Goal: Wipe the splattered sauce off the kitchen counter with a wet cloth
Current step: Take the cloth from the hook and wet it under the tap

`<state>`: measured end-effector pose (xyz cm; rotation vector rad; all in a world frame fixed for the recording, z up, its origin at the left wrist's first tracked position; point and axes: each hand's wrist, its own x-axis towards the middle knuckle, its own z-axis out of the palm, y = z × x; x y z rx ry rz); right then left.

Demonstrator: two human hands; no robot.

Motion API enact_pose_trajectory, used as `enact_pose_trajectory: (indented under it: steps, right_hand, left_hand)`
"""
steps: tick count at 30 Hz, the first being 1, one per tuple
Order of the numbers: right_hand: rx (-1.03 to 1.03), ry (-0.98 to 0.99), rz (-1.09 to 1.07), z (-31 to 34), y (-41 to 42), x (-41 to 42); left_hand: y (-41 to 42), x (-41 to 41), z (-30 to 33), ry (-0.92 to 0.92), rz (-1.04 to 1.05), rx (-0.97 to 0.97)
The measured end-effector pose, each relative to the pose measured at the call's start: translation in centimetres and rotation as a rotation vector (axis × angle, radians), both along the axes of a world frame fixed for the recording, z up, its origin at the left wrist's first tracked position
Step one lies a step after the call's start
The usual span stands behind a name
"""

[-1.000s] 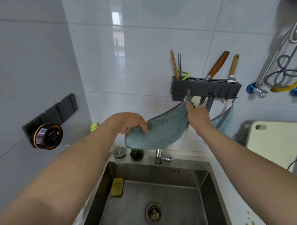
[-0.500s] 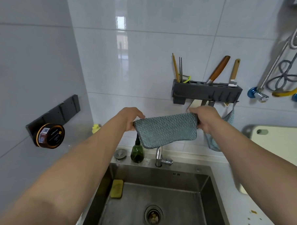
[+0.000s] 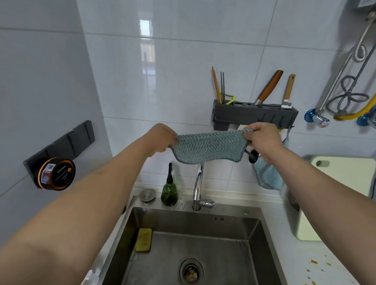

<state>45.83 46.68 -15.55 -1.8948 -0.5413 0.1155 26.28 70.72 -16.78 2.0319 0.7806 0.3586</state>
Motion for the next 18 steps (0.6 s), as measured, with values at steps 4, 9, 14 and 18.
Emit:
enact_pose_trajectory:
  steps: [4, 9, 14, 18]
  right_hand:
    - [0.029, 0.008, -0.003, 1.0, -0.2, 0.4]
    - [-0.02, 0.04, -0.052, 1.0, 0.3, 0.3]
    - [-0.11, -0.091, -0.064, 1.4, 2.2, -3.1]
    - [-0.052, 0.189, 0.434, 1.8, 3.9, -6.6]
  left_hand:
    - [0.2, 0.6, 0.7, -0.008, -0.012, -0.051]
    - [-1.7, 0.8, 0.8, -0.286, 0.021, -0.476]
    - [-4.5, 2.3, 0.2, -0.269, -0.045, -0.474]
    - [-6.5, 3.3, 0.2, -0.258, -0.197, -0.567]
